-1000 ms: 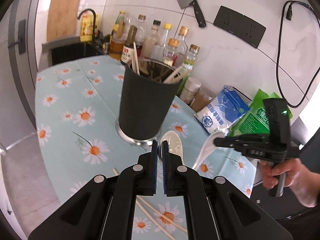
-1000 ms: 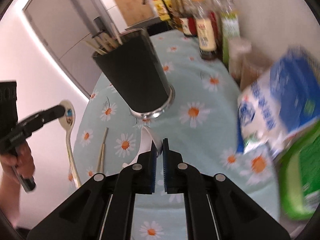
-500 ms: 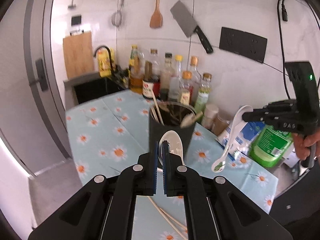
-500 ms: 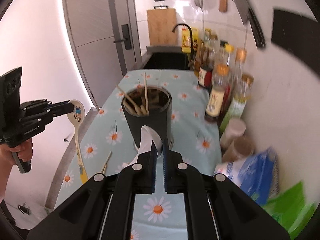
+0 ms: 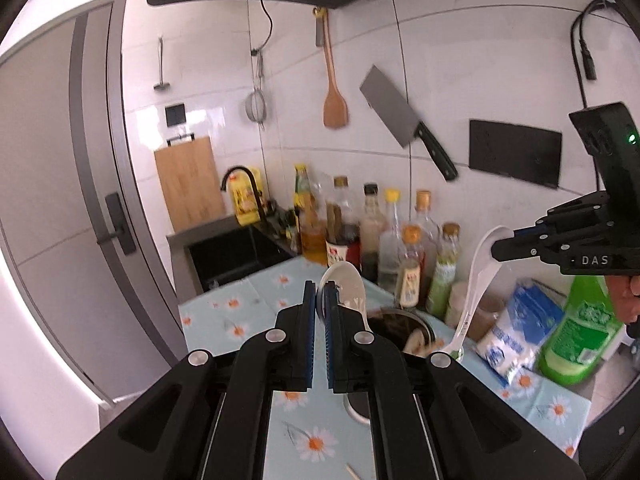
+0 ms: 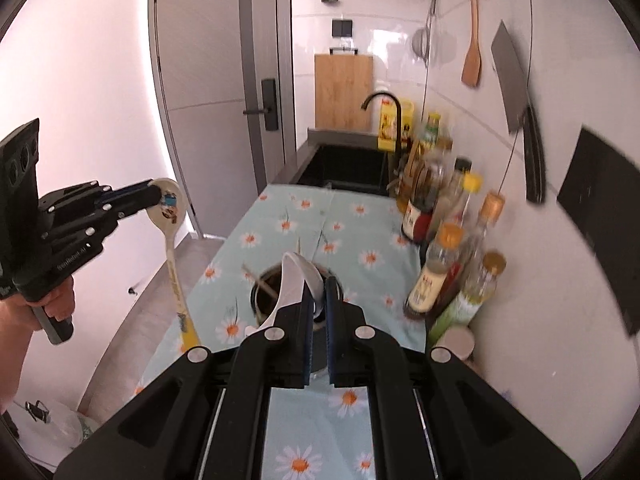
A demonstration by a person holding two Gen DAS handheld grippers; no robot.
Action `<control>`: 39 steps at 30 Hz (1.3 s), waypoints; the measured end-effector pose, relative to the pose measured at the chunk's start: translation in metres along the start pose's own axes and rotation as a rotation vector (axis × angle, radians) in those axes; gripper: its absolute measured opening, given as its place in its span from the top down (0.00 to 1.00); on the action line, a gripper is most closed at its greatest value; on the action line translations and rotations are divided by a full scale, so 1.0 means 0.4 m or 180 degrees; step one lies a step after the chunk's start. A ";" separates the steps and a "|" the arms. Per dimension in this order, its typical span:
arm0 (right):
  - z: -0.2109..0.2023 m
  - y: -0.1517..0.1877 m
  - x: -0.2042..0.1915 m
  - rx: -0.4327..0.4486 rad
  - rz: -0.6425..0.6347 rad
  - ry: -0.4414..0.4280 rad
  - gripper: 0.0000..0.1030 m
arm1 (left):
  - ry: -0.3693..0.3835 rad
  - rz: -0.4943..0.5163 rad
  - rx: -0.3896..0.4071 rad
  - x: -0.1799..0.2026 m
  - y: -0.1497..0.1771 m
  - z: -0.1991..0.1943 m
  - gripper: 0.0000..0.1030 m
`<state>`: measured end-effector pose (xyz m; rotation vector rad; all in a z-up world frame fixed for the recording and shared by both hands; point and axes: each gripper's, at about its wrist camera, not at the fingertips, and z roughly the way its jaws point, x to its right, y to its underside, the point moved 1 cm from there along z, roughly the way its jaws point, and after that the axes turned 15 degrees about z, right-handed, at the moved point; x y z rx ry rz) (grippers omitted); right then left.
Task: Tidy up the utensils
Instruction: 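Lift both held white spoons up over the black cup, then open both tools to drop the white spoons into the black cup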
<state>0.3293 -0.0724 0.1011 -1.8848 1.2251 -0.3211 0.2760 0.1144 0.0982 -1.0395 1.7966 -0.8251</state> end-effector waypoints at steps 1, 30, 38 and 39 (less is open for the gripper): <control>-0.002 -0.015 -0.004 0.0048 -0.0035 0.0010 0.94 | -0.0030 0.0013 0.0020 -0.001 -0.008 0.004 0.97; 0.286 -0.041 0.036 -0.0509 -0.0059 0.0041 0.94 | -0.0181 0.0323 -0.0181 0.093 0.004 0.267 0.97; 0.309 -0.022 0.029 -0.0601 -0.0051 -0.0036 0.93 | 0.0128 0.0125 -0.0281 0.094 0.029 0.284 0.95; 0.310 -0.021 0.028 -0.0630 -0.0036 -0.0075 0.93 | 0.0155 0.0108 -0.0290 0.095 0.032 0.285 0.95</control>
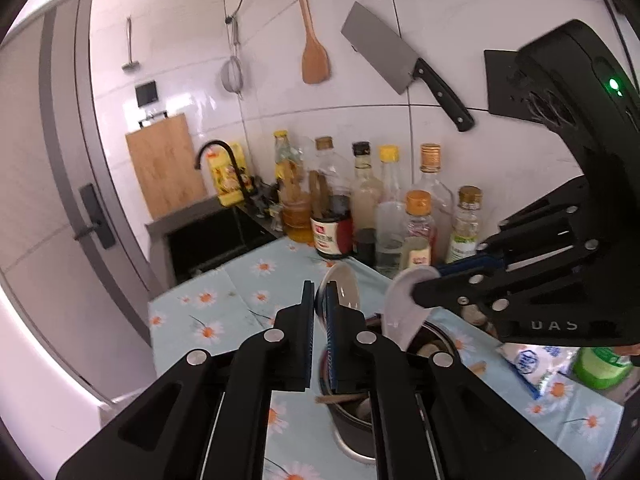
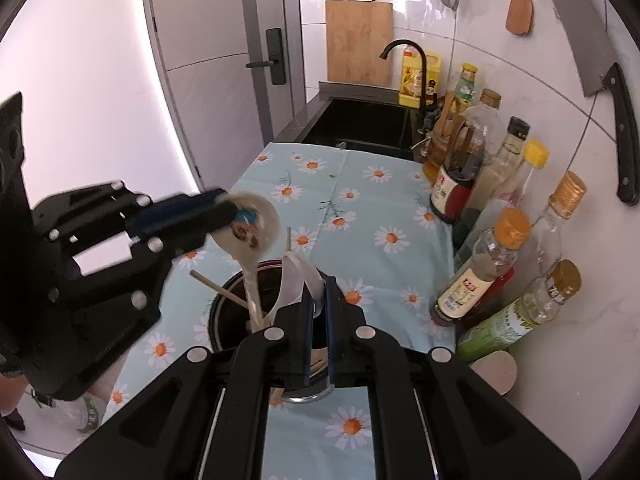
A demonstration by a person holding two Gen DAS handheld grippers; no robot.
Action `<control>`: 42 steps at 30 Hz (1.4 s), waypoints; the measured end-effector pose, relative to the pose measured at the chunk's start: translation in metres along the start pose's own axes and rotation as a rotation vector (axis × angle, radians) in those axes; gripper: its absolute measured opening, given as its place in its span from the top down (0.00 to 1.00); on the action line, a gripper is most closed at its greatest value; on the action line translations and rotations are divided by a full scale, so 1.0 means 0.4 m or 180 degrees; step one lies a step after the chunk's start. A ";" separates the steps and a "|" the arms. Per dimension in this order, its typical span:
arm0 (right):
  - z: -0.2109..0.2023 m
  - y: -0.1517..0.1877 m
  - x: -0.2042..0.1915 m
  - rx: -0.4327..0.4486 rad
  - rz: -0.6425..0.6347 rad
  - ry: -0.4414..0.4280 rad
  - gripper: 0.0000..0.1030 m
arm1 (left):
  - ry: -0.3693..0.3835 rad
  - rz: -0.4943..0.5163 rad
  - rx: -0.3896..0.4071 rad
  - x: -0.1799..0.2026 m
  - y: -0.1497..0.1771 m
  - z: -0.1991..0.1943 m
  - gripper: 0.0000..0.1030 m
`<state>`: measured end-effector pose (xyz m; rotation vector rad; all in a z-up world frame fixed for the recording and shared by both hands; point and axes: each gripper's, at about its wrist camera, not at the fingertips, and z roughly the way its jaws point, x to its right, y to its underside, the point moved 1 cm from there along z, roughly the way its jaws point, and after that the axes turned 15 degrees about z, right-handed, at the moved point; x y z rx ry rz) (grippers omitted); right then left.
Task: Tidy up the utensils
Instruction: 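Open both tools to drop the white spoons into the black cup, then move both open tools down to the remaining chopsticks on the tablecloth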
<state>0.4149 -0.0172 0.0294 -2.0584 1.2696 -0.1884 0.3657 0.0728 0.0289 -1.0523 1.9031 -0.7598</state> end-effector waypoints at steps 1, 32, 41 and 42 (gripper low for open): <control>0.002 0.001 0.000 -0.0037 0.0023 -0.0051 0.88 | 0.0031 -0.0012 -0.0009 0.002 0.001 0.001 0.93; -0.160 0.079 -0.067 0.0014 0.0443 -0.0591 0.68 | 0.0144 -0.0817 0.0001 -0.071 0.123 -0.211 0.82; -0.115 0.173 -0.168 -0.0435 0.0407 -0.0667 0.68 | 0.0101 -0.0997 -0.0138 -0.072 0.252 -0.300 0.79; -0.102 0.185 -0.177 -0.0512 0.0411 -0.0649 0.68 | 0.0085 -0.1014 -0.0156 -0.071 0.268 -0.310 0.79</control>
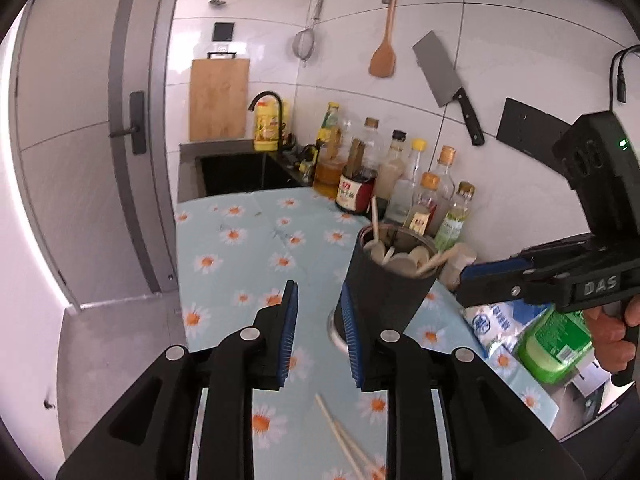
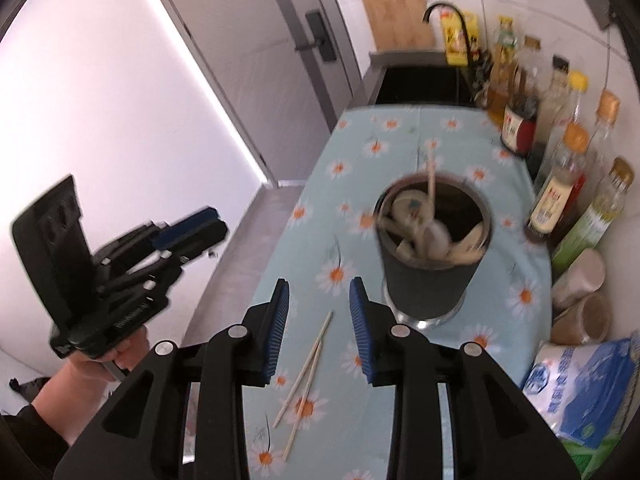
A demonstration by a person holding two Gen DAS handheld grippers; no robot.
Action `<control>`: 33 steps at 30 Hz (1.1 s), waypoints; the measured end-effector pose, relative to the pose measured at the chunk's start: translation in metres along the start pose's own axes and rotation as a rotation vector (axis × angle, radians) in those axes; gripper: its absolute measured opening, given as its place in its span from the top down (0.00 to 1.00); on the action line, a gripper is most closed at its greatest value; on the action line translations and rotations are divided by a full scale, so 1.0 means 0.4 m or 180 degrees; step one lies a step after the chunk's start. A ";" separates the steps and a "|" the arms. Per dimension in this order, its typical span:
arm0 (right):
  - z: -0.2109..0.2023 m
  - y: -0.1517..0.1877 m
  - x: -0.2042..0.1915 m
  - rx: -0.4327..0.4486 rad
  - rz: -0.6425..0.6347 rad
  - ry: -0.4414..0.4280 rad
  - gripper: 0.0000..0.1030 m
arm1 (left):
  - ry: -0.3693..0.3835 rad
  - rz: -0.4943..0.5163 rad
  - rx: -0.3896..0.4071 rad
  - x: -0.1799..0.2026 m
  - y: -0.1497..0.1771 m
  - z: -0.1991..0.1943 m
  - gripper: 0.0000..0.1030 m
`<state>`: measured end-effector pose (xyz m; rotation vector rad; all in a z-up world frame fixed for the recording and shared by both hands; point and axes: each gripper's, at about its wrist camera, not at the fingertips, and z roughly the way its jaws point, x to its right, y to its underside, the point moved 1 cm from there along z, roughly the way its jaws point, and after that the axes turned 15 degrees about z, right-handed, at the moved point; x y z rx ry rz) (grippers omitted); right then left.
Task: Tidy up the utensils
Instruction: 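Move both open tools down to the remaining chopsticks on the tablecloth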
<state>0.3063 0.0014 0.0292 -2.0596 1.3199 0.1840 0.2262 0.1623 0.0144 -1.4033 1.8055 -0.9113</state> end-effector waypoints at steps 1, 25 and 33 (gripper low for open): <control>0.014 0.009 -0.002 -0.0068 0.0016 0.0010 0.68 | 0.0001 -0.0023 -0.0020 -0.005 0.016 -0.009 0.79; 0.473 0.225 0.005 -0.1753 0.0377 0.1148 0.82 | 0.0289 -0.0669 -0.0508 -0.072 0.397 -0.068 0.75; 0.492 0.243 -0.004 -0.1762 0.0448 0.1374 0.85 | 0.0441 -0.0701 -0.0527 -0.115 0.432 -0.064 0.75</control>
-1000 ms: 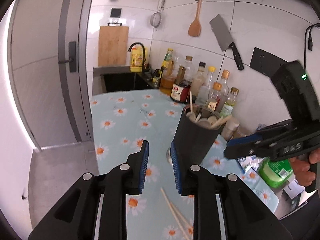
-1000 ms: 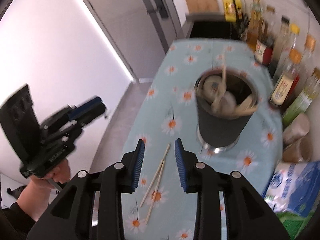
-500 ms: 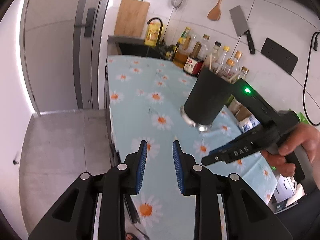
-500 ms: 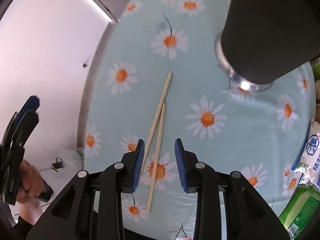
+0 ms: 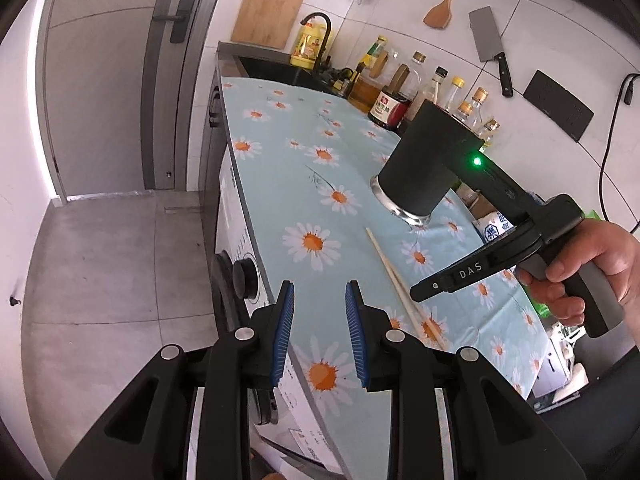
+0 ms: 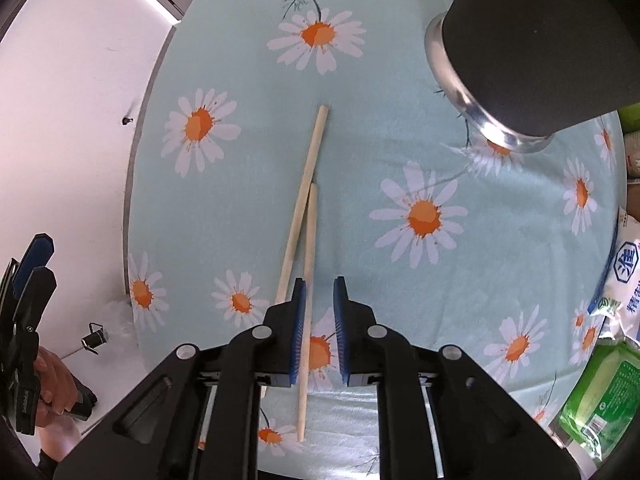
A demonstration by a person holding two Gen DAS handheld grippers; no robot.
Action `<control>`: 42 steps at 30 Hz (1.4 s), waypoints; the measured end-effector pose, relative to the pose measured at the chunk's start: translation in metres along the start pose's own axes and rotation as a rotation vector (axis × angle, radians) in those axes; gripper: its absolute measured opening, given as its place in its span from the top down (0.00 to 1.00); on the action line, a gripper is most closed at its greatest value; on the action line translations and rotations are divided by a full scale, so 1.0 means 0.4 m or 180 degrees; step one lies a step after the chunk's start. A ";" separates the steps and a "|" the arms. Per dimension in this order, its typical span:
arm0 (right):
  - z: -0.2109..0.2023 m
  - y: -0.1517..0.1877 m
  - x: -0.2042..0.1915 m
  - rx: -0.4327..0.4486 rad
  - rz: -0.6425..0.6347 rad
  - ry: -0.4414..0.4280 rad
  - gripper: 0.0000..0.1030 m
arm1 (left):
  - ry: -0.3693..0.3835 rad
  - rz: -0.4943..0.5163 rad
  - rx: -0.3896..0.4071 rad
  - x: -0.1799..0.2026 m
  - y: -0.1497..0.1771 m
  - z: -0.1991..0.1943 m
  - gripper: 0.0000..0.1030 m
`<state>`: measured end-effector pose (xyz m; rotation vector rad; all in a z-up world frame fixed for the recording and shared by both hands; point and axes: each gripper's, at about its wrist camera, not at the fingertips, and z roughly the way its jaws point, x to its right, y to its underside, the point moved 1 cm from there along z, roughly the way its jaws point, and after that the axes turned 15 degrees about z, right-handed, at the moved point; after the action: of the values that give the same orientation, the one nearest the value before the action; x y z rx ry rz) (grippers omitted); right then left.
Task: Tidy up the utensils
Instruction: 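Move both open tools down to the remaining chopsticks on the tablecloth, then close the right tool on a wooden chopstick while the left tool grasps the other chopstick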
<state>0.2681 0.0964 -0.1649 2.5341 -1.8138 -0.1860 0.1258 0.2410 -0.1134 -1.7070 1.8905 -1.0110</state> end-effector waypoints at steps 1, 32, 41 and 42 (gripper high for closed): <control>0.004 -0.003 -0.007 -0.0003 0.0000 0.0025 0.86 | 0.0024 0.0004 -0.0011 -0.002 0.002 0.002 0.75; -0.084 0.025 0.094 0.0348 0.0145 -0.0363 0.94 | 0.0274 0.0109 -0.0543 0.092 -0.085 0.141 0.75; -0.169 0.037 0.213 0.0567 -0.0078 -0.0846 0.94 | -0.0057 0.0029 -0.1079 0.193 -0.128 0.273 0.75; -0.176 0.040 0.228 0.0588 -0.0100 -0.0900 0.94 | -0.0082 -0.0020 -0.1134 0.197 -0.131 0.286 0.75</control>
<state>0.2896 0.0012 -0.1015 2.7863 -1.9702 -0.4162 0.2290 0.1369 -0.1368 -1.9052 2.1484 -0.6779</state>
